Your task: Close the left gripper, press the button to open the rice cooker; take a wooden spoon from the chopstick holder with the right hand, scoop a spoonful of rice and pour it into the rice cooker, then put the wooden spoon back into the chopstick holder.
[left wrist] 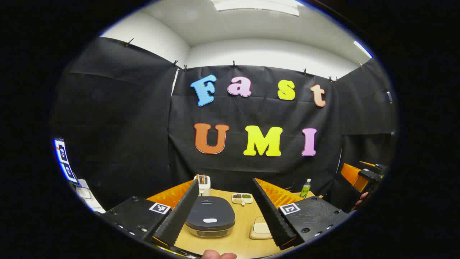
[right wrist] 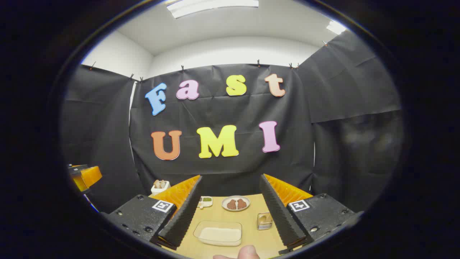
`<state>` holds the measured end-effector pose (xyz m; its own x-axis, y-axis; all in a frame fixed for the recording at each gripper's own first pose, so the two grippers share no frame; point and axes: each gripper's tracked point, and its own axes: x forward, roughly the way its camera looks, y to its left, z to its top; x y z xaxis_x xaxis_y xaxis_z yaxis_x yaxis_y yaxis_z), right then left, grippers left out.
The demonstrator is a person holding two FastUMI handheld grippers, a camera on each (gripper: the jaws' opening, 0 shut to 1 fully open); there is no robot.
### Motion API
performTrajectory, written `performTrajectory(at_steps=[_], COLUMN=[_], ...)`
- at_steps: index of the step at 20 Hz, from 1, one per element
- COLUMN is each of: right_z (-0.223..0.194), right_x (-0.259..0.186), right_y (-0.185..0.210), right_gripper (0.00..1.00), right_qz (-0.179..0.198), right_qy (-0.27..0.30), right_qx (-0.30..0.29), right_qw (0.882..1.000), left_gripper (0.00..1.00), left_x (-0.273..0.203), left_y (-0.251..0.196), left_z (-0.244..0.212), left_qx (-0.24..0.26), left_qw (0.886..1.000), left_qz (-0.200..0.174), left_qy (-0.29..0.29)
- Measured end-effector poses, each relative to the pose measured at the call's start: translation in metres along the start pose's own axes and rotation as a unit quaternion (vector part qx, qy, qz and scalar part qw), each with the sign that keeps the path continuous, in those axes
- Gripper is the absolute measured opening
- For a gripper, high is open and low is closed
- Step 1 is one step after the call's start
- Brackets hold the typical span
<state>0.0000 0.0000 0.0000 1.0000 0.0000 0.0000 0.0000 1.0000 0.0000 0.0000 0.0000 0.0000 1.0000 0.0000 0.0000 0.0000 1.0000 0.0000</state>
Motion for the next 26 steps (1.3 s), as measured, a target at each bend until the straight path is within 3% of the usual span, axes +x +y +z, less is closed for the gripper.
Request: performTrajectory(at_steps=[1, 26], right_z=[0.002, 0.003], right_x=[0.001, 0.026], right_y=[0.001, -0.004], right_gripper=[0.99, 1.00], right_qz=[0.001, 0.011], right_qy=[-0.003, -0.001], right_qx=[-0.003, -0.014], right_qw=[1.000, 1.000], left_gripper=[0.94, 0.95], left_x=[0.001, 0.020], left_y=[0.000, -0.001], left_z=[-0.001, -0.017], left_qx=[0.003, 0.018], left_qw=[1.000, 0.999], left_qz=[0.001, 0.022], left_qy=[0.001, 0.023])
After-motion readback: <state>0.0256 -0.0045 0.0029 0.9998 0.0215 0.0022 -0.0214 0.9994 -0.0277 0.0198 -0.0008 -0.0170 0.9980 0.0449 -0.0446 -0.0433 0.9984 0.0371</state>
